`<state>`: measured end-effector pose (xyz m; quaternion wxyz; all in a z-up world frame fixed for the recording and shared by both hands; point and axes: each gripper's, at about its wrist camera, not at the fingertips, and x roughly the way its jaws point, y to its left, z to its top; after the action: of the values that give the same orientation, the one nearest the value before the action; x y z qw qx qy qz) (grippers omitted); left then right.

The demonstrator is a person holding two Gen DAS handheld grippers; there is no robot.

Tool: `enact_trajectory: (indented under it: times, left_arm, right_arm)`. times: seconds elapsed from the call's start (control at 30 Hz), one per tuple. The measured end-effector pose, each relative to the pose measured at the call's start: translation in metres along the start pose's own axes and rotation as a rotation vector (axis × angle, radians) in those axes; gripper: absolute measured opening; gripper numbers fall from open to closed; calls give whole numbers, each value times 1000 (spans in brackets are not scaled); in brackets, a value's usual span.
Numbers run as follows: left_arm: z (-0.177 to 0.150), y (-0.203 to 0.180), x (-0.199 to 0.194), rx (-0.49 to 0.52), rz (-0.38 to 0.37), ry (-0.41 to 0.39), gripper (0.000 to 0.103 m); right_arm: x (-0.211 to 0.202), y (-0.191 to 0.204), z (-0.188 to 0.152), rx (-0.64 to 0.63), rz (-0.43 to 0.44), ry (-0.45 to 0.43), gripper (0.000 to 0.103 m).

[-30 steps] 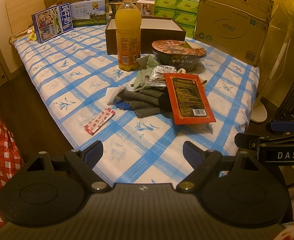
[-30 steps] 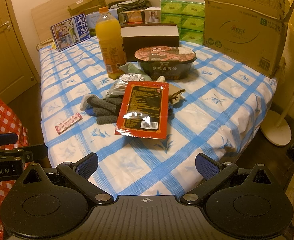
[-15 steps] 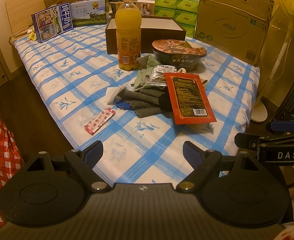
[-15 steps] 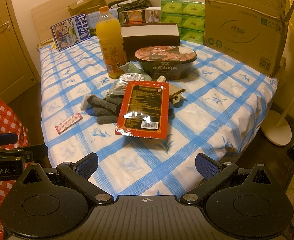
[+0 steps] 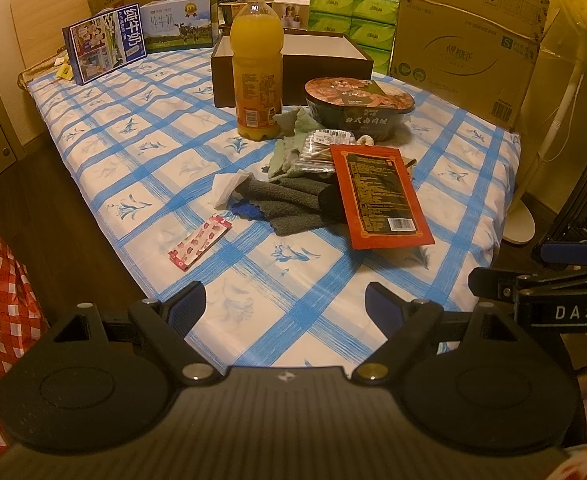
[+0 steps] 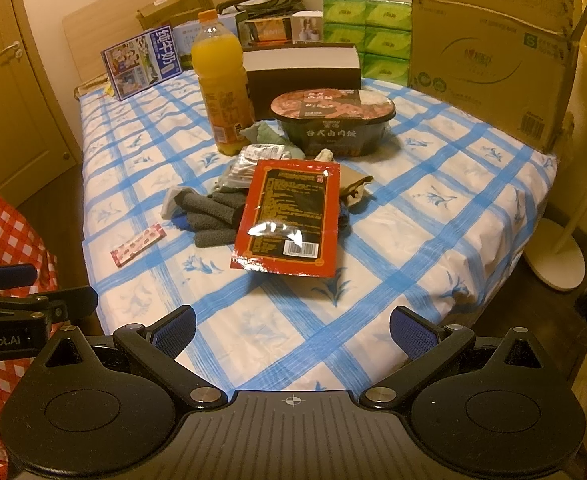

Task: Organize soft objects
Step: 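Grasp the red-bordered snack packet with the right tool while the left tool approaches the pink strip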

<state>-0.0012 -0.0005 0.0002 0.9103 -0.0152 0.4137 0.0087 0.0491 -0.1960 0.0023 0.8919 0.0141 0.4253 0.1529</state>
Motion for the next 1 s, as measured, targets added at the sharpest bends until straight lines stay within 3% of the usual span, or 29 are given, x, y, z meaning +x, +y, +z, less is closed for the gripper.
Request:
enact_trajectory:
  times: [0.47, 0.8, 1.0]
  left_arm:
    - [11, 16, 19, -4, 22, 1, 86]
    - [10, 26, 50, 16, 58, 19, 86]
    - [11, 37, 70, -2, 75, 27, 86]
  right_arm:
    - [24, -6, 12, -81, 3, -97, 103]
    - [64, 2, 1, -303, -6, -148, 102]
    - [93, -21, 9, -152, 100, -77, 91]
